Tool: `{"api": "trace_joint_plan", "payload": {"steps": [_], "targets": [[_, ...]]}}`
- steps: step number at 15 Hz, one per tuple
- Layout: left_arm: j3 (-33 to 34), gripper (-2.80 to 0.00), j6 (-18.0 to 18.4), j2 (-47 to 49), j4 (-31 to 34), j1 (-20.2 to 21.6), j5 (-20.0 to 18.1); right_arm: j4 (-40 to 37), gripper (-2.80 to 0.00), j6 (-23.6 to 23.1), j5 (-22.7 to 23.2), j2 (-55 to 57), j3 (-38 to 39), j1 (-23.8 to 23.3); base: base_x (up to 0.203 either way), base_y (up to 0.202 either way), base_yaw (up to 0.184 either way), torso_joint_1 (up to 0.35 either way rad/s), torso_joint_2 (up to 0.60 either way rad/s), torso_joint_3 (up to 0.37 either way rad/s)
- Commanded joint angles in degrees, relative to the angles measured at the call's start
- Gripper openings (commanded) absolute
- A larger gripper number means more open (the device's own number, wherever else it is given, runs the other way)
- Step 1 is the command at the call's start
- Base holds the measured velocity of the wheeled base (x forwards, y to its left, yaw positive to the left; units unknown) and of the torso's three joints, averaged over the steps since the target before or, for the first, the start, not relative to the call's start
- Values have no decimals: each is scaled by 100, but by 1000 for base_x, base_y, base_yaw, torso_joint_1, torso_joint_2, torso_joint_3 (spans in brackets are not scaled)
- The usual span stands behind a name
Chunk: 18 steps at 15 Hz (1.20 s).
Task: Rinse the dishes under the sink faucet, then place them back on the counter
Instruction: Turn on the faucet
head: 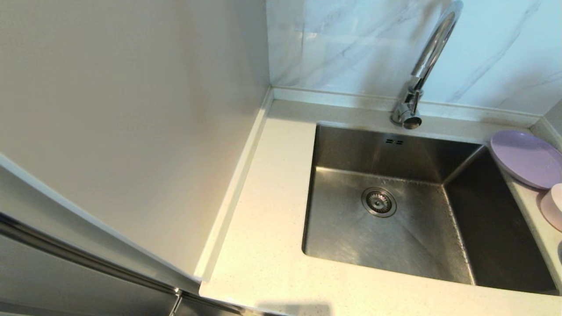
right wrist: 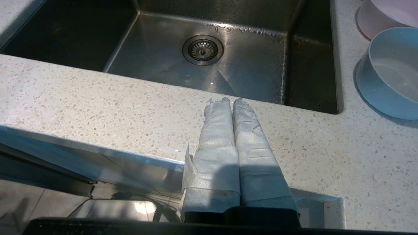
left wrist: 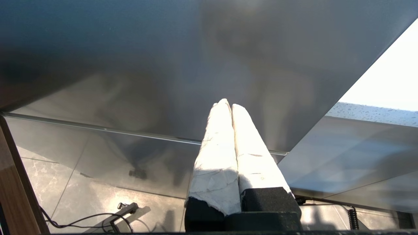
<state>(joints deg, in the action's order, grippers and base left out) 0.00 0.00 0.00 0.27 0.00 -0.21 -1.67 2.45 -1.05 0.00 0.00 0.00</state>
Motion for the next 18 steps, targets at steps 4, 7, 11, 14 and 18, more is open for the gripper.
{"api": "trace_joint_plan", "payload": {"steps": [4, 7, 11, 14, 18], "targets": [[0, -280, 0, 0, 0, 0, 3, -35, -280, -25, -1, 9, 35, 0, 0, 0, 0, 0, 0, 0], [0, -280, 0, 0, 0, 0, 3, -27, -280, -25, 4, 9, 35, 0, 0, 0, 0, 0, 0, 0], [0, -280, 0, 0, 0, 0, 3, -26, -280, -25, -1, 9, 35, 0, 0, 0, 0, 0, 0, 0], [0, -280, 0, 0, 0, 0, 3, 8, -280, -25, 8, 9, 44, 0, 0, 0, 0, 0, 0, 0], [0, -280, 0, 0, 0, 0, -1, 2, -280, 1, -27, 9, -18, 0, 0, 0, 0, 0, 0, 0]]}}
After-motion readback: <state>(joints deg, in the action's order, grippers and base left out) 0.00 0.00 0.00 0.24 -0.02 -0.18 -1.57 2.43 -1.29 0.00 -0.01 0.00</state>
